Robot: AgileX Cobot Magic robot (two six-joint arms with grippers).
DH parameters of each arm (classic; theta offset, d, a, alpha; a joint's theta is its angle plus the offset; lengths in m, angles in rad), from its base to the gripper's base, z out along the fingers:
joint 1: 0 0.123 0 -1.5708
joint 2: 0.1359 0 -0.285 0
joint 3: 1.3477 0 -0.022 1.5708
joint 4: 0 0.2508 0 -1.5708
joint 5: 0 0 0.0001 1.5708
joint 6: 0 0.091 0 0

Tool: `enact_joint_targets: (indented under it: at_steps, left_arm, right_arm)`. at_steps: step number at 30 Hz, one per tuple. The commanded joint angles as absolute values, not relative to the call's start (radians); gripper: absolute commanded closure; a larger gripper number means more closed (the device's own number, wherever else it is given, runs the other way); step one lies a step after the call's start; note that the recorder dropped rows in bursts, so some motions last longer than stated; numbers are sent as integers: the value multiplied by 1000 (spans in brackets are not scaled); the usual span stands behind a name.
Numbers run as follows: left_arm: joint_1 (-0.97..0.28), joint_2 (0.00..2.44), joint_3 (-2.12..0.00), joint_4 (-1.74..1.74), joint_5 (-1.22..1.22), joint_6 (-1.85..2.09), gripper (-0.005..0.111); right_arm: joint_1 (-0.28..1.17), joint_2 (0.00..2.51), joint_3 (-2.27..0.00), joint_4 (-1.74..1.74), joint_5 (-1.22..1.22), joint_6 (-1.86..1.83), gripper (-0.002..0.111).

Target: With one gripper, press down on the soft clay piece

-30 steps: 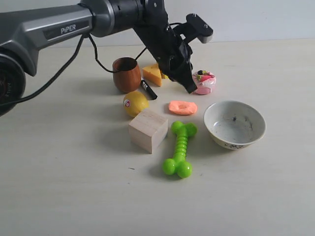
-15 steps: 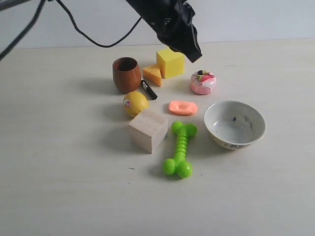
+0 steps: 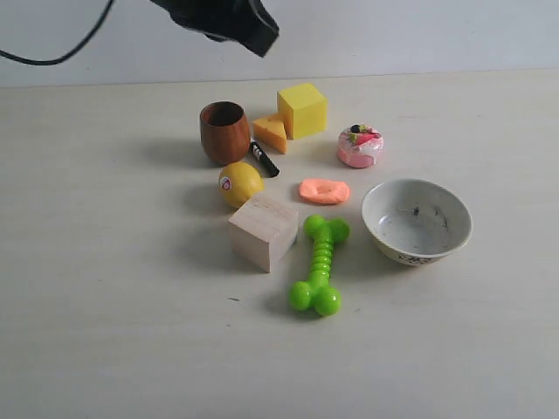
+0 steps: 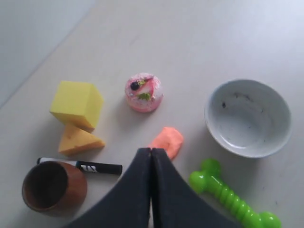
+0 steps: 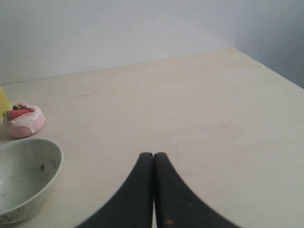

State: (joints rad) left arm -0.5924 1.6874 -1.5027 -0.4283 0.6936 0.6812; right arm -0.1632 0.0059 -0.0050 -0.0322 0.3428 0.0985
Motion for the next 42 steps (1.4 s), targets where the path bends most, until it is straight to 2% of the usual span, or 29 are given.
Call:
enact_joint_targets:
  at_steps: [1, 10, 20, 31, 42]
  left_arm:
    - [-587, 1486, -1376, -409, 592, 593, 107]
    - [-564, 1116, -1195, -370, 512, 462, 107]
    - [-555, 858, -1161, -239, 534, 450, 107]
    - [-555, 742, -1161, -287, 545, 439, 107]
    - [-555, 732, -1161, -279, 551, 353, 107]
  right_arm:
    - [-163, 0, 0, -32, 339, 99, 108]
    - [-163, 0, 0, -32, 339, 99, 108]
    - [-163, 0, 0, -32, 339, 99, 108]
    - [-163, 0, 0, -32, 338, 99, 108]
    - [-163, 0, 0, -32, 338, 99, 108]
